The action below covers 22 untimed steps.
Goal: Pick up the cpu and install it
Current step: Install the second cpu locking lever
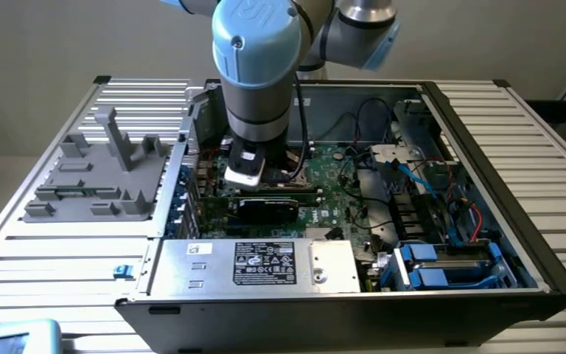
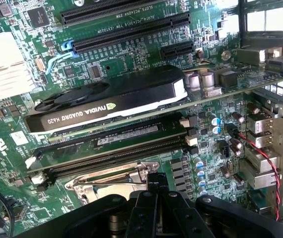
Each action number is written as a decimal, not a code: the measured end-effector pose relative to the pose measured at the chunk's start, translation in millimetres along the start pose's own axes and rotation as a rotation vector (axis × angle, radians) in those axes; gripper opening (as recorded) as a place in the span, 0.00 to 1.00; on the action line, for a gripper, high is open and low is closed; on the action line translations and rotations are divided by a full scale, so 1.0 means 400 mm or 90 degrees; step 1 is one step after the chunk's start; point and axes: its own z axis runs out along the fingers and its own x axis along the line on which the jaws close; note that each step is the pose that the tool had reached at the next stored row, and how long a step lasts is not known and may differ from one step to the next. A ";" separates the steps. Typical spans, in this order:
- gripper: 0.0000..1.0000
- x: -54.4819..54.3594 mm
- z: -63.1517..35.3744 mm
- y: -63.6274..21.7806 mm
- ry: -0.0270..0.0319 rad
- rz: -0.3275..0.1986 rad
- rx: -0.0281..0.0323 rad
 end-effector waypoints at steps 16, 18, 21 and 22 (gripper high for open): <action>0.11 0.000 0.000 0.001 0.0003 0.000 0.0157; 0.11 0.000 -0.001 0.001 0.0004 0.000 0.0157; 0.11 0.002 -0.001 0.001 0.0006 0.001 0.0158; 0.11 0.002 -0.001 0.000 0.0008 0.001 0.0158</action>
